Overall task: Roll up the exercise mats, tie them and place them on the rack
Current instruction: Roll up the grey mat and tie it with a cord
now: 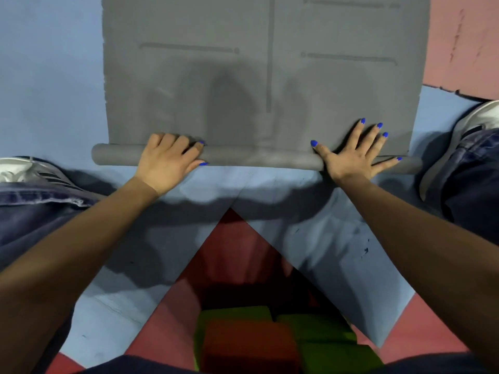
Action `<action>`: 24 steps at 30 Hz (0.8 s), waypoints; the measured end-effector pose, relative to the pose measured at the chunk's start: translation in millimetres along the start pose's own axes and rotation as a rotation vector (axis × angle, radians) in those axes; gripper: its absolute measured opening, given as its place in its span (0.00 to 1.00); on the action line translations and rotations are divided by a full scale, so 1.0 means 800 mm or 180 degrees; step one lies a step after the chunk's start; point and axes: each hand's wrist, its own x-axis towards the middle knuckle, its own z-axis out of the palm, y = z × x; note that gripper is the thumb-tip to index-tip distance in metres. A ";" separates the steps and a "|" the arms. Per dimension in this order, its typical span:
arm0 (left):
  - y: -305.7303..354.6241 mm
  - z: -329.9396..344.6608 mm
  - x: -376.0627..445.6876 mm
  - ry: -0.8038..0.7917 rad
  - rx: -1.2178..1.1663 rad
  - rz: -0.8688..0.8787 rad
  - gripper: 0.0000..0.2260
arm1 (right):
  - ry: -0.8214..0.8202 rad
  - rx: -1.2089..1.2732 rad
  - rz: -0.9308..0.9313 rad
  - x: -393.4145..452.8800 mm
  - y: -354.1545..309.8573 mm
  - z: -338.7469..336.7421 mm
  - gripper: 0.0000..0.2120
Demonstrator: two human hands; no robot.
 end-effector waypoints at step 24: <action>-0.021 0.005 0.058 0.0205 -0.0074 -0.0471 0.14 | 0.1182 0.0551 -0.0531 0.086 -0.047 -0.020 0.30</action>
